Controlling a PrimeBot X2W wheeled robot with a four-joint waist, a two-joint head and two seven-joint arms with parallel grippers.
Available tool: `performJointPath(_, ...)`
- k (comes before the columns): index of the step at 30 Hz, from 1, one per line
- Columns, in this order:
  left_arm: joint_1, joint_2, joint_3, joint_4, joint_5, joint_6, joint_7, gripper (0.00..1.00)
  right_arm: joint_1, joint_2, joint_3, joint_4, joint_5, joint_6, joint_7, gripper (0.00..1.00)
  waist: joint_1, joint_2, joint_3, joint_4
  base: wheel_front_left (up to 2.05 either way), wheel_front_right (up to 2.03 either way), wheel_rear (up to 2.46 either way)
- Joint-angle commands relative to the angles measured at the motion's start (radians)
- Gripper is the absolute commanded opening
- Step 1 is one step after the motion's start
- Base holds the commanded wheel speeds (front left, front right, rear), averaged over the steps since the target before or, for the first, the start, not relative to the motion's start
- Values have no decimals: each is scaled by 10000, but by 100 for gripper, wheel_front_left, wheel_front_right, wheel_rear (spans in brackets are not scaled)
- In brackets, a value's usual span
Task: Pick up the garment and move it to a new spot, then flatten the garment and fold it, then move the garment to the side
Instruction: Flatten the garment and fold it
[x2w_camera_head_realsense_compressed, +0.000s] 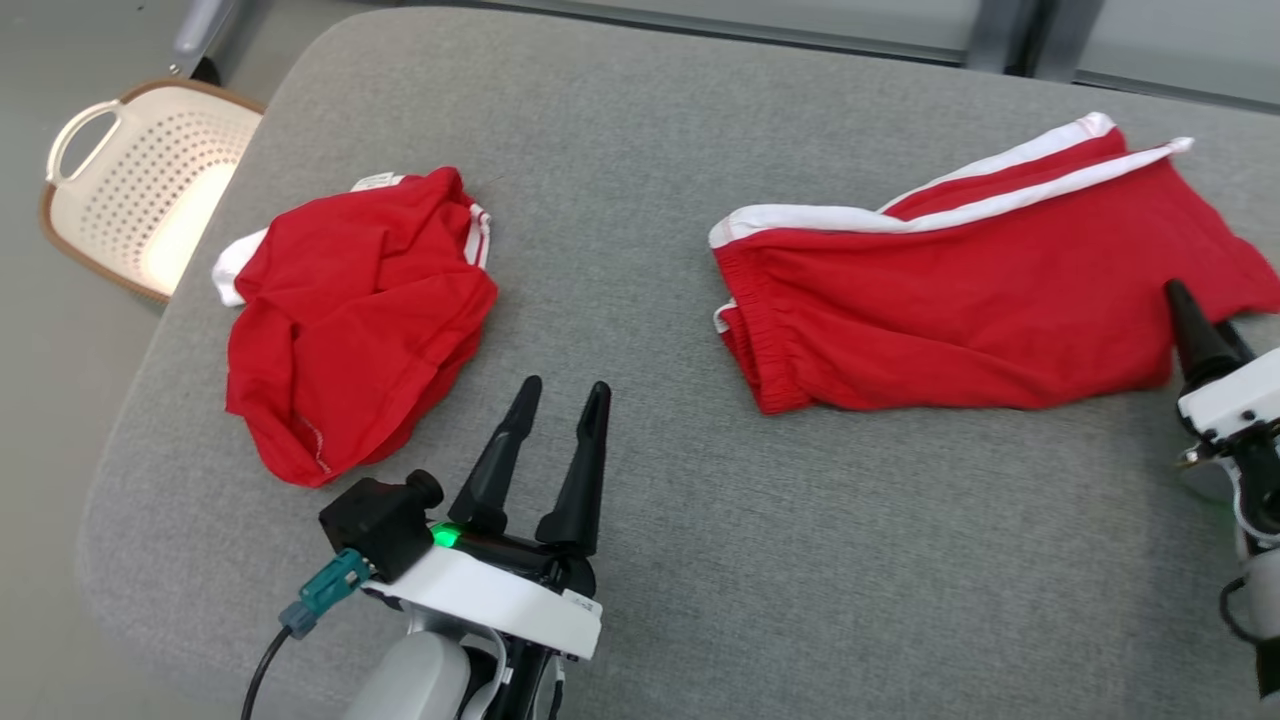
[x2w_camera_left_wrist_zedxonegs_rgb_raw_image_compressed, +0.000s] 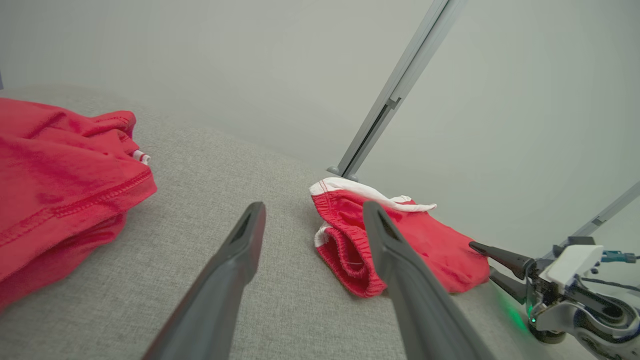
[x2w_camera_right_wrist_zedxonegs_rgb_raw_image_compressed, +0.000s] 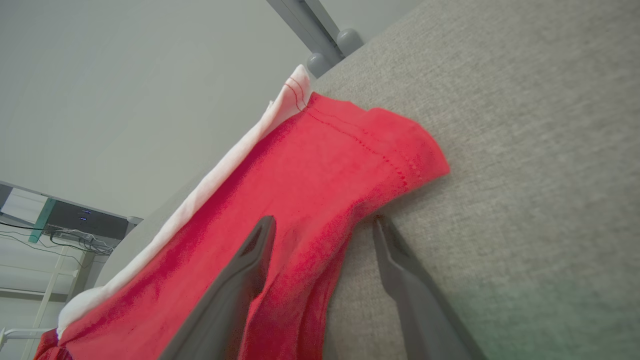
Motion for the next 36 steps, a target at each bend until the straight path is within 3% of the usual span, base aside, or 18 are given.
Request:
performJointPath(1,-206,20,-95,-76,-52,26,-1,100,-88,75,-105,439,-127,6,174,100,0,0,248,288,0,0,0)
performJointPath(9,-311,24,-522,-276,-337,134,1,100,-1180,22,-639,2053,-966,22,841,100,0,0,513,774,0,0,0)
performJointPath(17,-414,26,-597,-296,-480,168,-1,100,-1988,-90,-525,3120,-1979,16,1372,100,0,0,702,973,0,0,0)
performJointPath(18,-416,26,-603,-296,-471,173,-1,100,-2047,-89,-521,3211,-2043,16,1424,86,0,0,711,986,0,0,0)
performJointPath(20,-420,26,-618,-299,-506,200,-1,100,-2137,-116,-482,3331,-2174,15,1467,0,0,0,714,1004,0,0,0)
performJointPath(25,-381,25,-573,-285,-514,233,-1,100,-2195,-136,-483,3313,-2210,1,1181,0,0,0,664,940,0,0,0)
performJointPath(36,-425,30,-420,-239,-355,239,-1,100,-1601,-406,-206,1883,-1332,-4,-8,0,0,0,304,448,0,0,0)
